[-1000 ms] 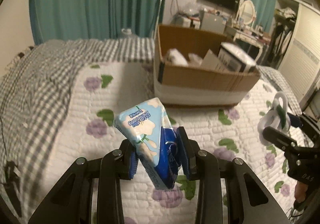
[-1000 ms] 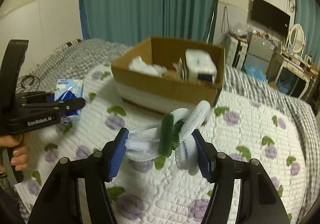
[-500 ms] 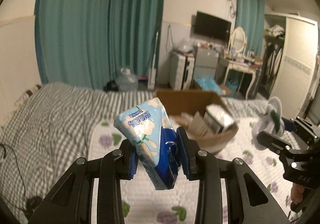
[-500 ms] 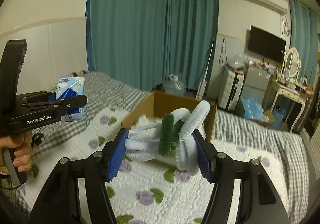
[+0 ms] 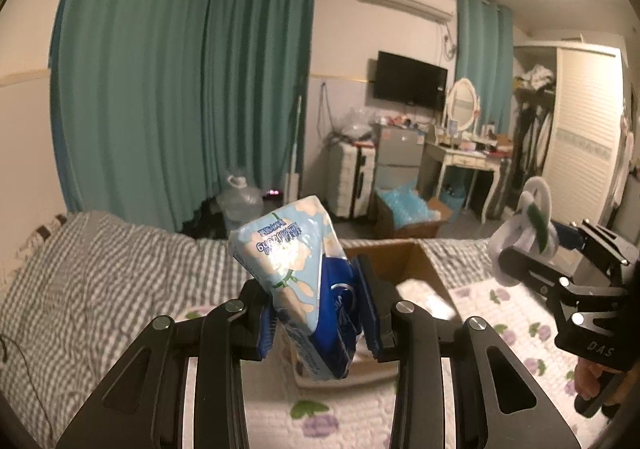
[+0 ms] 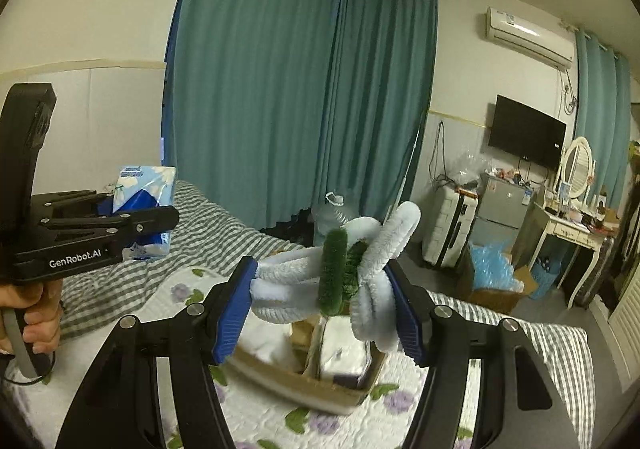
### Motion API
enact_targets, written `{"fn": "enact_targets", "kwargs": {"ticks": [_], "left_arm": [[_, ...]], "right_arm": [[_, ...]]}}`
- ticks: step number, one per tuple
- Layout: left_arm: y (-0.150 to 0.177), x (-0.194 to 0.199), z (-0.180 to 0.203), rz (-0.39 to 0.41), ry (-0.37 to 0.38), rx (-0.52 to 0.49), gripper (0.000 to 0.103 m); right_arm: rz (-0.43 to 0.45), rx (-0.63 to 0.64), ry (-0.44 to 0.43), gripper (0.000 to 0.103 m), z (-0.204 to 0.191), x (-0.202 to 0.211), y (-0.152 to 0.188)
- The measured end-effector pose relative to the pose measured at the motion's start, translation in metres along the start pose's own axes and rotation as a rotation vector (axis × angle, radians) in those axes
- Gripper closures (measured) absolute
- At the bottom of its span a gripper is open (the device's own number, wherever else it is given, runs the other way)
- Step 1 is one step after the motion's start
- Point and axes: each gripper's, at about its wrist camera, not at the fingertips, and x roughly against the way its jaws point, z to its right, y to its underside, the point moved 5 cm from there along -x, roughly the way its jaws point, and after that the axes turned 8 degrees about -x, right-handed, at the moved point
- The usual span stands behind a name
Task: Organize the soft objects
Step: 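Lift and carry the pack and pipe-cleaner bundle with both tools over the box, then open the left tool into the box while the right tool releases the bundle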
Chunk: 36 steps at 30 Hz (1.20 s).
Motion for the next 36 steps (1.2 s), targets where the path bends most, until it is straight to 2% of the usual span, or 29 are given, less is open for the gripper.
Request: {"fn": "enact_targets", "kwargs": {"ticks": [8, 13, 22, 25, 27, 31, 35, 36], "left_arm": [[-0.010, -0.048, -0.005, -0.004, -0.015, -0.012, 0.069], [-0.009, -0.085, -0.004, -0.025, -0.018, -0.015, 0.069], [0.008, -0.151, 0.014, -0.134, 0.011, -0.040, 0.069], [0.016, -0.169, 0.023, -0.173, 0.028, -0.052, 0.069], [0.025, -0.179, 0.027, -0.205, 0.032, -0.062, 0.069], [0.040, -0.195, 0.035, -0.257, 0.033, -0.104, 0.068], [0.052, -0.212, 0.037, -0.313, 0.034, -0.092, 0.065], [0.057, -0.217, 0.037, -0.348, 0.033, -0.082, 0.065]], "right_arm": [[0.006, 0.005, -0.007, 0.040, 0.017, -0.044, -0.012], [0.019, -0.010, 0.022, 0.040, 0.032, -0.070, -0.006], [-0.120, -0.035, -0.002, 0.039, 0.056, -0.142, 0.026], [-0.183, -0.017, 0.041, 0.039, 0.061, -0.167, 0.044], [-0.212, -0.031, 0.036, 0.039, 0.066, -0.179, 0.053], [-0.261, -0.030, 0.036, 0.039, 0.074, -0.195, 0.068], [-0.299, -0.026, 0.019, 0.037, 0.076, -0.201, 0.074], [-0.311, -0.022, 0.012, 0.037, 0.075, -0.203, 0.075]]}}
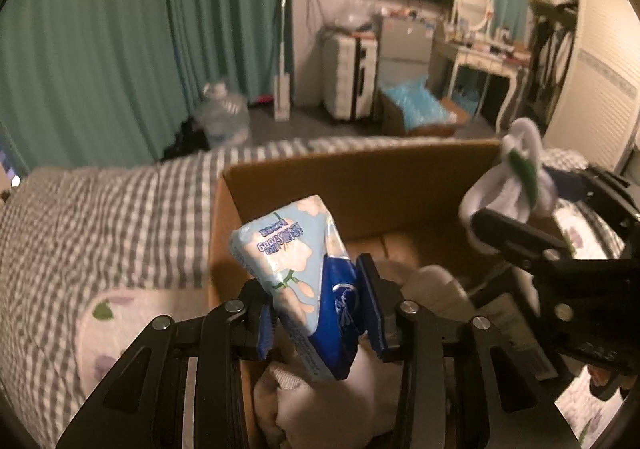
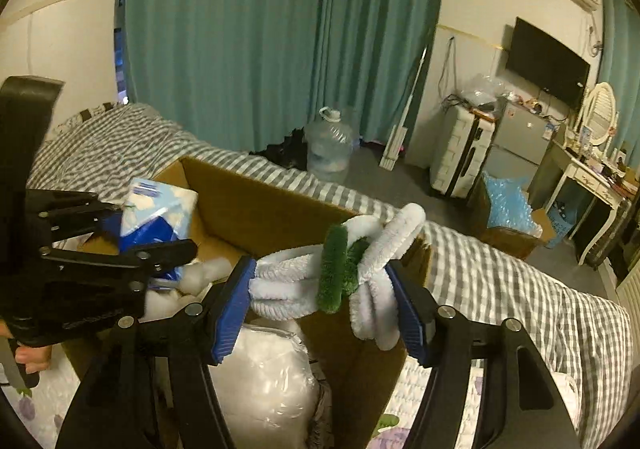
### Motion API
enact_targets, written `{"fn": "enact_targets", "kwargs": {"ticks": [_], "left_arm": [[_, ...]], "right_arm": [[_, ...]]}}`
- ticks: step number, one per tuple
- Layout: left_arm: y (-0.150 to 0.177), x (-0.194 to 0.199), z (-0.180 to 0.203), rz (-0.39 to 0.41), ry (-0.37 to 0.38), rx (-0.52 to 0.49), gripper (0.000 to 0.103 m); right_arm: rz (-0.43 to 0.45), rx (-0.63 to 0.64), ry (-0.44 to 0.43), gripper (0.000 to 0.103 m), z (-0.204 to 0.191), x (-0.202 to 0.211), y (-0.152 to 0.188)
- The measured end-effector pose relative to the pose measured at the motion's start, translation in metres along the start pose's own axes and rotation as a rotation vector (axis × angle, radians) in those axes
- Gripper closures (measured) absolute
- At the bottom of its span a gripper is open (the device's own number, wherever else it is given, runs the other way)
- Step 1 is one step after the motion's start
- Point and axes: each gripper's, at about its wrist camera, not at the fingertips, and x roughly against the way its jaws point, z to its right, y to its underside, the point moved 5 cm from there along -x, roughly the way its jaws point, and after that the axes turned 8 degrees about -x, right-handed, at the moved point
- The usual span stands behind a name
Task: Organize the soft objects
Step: 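Open the left tool into the box while the right tool releases the bundle, then withdraw both open tools up from the box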
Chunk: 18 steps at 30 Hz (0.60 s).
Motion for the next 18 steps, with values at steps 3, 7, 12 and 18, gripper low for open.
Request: {"fn": "enact_targets", "kwargs": {"ticks": [3, 7, 12, 18], "left_arm": [[0.004, -0.005, 0.000, -0.030, -0.004, 0.015, 0.065], [0.001, 0.000, 0.002, -0.025, -0.019, 0.003, 0.050], [-0.003, 0.021, -0.007, 0.028, -0.029, 0.041, 0.033], [-0.012, 0.057, -0.023, 0.089, -0.049, 0.087, 0.033]], "right_arm": [[-0.006, 0.022, 0.019, 0.037, -0.005, 0.000, 0.001], [0.034, 0.018, 0.039, 0.029, -0.004, 0.013, 0.000], [0.082, 0.032, 0.064, 0.024, -0.006, 0.032, -0.006], [0.163, -0.025, 0.051, 0.023, -0.004, 0.077, -0.024]]}}
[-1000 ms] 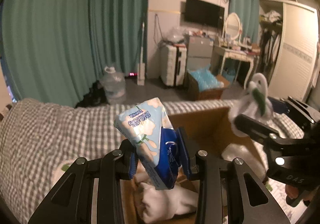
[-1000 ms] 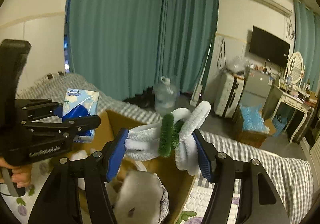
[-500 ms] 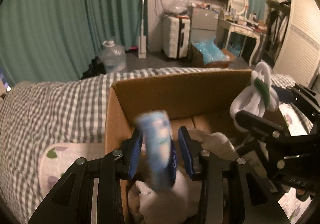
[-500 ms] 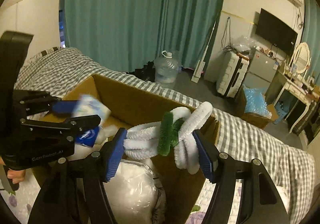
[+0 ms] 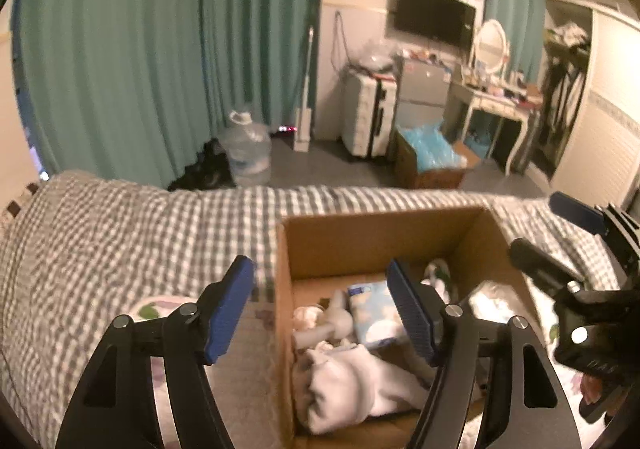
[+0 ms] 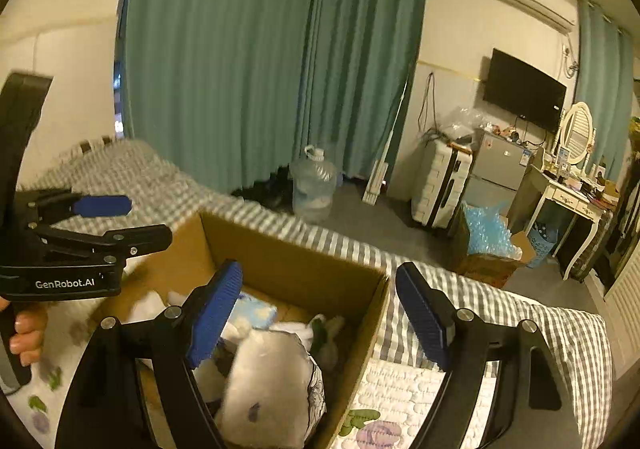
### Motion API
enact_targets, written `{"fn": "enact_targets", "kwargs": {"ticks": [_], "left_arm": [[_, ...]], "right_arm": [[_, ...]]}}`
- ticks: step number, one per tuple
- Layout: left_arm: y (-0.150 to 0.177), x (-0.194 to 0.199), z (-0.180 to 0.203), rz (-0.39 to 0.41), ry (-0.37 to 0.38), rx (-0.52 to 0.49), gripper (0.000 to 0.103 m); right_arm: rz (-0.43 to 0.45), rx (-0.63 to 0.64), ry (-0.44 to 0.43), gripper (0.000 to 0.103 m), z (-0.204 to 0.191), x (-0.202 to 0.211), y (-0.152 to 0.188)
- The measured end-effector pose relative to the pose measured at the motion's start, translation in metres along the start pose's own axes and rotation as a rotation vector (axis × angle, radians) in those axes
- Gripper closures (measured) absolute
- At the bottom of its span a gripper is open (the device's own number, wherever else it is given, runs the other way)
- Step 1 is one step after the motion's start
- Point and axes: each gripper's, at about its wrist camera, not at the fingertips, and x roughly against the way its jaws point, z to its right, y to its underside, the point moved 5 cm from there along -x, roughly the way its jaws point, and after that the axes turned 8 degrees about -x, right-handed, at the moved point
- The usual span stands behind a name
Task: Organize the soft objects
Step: 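Withdraw both open tools up from the box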
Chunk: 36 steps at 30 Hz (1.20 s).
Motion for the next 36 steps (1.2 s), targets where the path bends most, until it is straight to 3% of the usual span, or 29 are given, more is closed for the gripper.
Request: {"fn": "enact_targets", "kwargs": {"ticks": [11, 17, 24, 30, 36], "left_arm": [[-0.001, 0.083, -0.022, 0.089, -0.074, 0.059, 0.033], [0.002, 0.135, -0.022, 0.159, -0.121, 0.031, 0.032], [0.003, 0.192, -0.030, 0.233, -0.099, 0.055, 0.032], [0.011, 0.214, -0.029, 0.254, -0.108, 0.046, 0.032], [0.033, 0.210, -0.028, 0.240, -0.093, 0.061, 0.032]], "right_arm": [[0.067, -0.052, -0.009, 0.012, -0.013, 0.089, -0.027], [0.109, -0.060, -0.025, 0.009, -0.027, 0.139, -0.028], [0.135, -0.039, -0.039, 0.008, -0.045, 0.181, -0.024], [0.158, -0.048, -0.053, 0.008, -0.053, 0.201, -0.009], [0.142, -0.022, -0.052, 0.007, -0.064, 0.197, 0.013]]}}
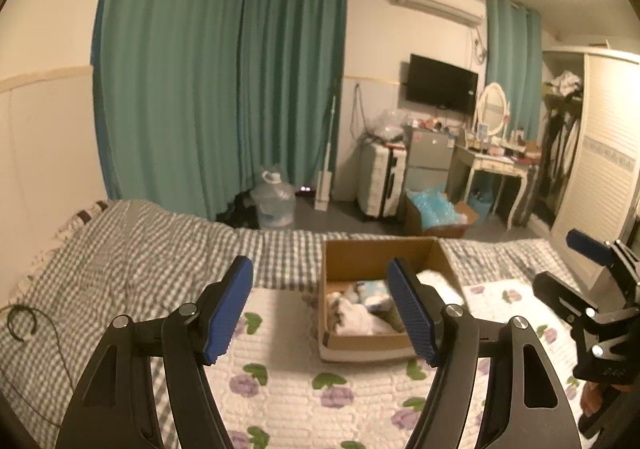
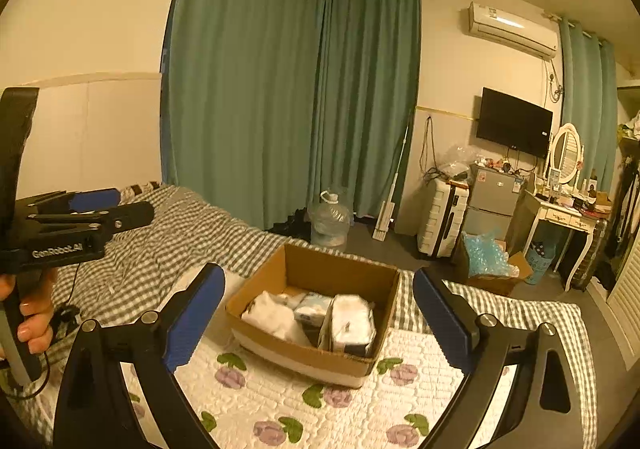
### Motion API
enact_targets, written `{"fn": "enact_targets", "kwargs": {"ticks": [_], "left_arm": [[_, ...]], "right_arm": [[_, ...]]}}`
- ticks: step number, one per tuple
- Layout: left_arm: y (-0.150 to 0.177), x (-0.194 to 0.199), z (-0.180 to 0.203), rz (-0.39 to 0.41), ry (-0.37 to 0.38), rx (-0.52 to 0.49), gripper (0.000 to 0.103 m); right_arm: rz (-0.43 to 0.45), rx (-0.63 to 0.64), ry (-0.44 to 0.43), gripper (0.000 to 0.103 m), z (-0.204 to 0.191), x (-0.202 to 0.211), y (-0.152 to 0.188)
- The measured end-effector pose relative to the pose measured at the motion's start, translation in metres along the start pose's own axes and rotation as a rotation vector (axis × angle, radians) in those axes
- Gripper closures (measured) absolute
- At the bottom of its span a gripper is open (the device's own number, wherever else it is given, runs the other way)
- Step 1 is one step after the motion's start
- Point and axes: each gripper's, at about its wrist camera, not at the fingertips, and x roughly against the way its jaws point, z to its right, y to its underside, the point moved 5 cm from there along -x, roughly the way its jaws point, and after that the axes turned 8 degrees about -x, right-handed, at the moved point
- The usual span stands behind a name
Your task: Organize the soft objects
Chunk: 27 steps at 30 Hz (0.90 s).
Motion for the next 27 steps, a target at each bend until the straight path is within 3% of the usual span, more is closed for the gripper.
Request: {"fn": "enact_targets", "kwargs": {"ticks": [6, 14, 27], "left_arm": [[0.022, -0.012, 0.007, -0.007, -0.033, -0.033, 0.032], [0.048, -0.042, 0.014, -0.087, -0.019, -0.046, 0.032], [0.063, -0.061, 0.011, -0.125, -0.040, -0.059, 0.032]], "right_arm": [[-0.057, -0.038, 0.004, 0.007, 0.003, -0.015, 0.023], [-0.099, -0.064, 0.030, 0.007, 0.018, -0.033, 0.045], [-0.124, -0.039, 0.041, 0.007, 0.016, -0.052, 0.056]]}}
